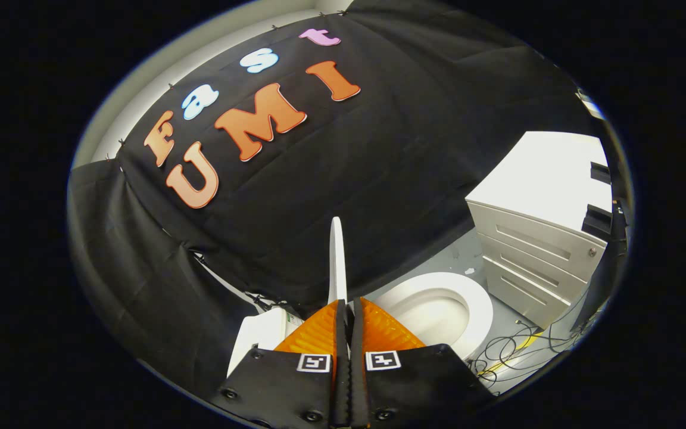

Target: Open the toilet lid.

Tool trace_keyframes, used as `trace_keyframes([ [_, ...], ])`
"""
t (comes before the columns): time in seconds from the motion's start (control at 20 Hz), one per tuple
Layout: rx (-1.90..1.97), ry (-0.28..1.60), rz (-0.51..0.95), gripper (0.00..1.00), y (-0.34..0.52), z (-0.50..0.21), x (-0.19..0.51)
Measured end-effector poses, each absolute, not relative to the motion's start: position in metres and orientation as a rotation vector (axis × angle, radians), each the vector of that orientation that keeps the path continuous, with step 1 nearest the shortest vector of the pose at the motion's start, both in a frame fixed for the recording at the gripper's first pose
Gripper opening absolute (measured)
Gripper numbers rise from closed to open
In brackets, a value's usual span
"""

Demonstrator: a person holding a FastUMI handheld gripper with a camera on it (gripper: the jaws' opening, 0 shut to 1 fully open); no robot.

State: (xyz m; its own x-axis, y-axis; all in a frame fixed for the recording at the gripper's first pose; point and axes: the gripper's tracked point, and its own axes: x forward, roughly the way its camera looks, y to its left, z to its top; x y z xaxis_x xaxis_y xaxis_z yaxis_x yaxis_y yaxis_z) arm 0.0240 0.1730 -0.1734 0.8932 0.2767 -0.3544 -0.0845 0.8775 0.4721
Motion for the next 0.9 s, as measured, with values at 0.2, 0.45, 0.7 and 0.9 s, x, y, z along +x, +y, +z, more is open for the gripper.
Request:
trace_keyframes([
  [0.2,0.400,0.425,0.216,0.08,0.196,-0.163,0.019],
  [0.45,0.283,0.411,0.248,0.08,0.233,-0.148,0.009],
  [0.7,0.196,0.397,0.282,0.08,0.276,-0.133,0.000],
  [0.9,0.118,0.384,0.305,0.08,0.305,-0.123,-0.009],
])
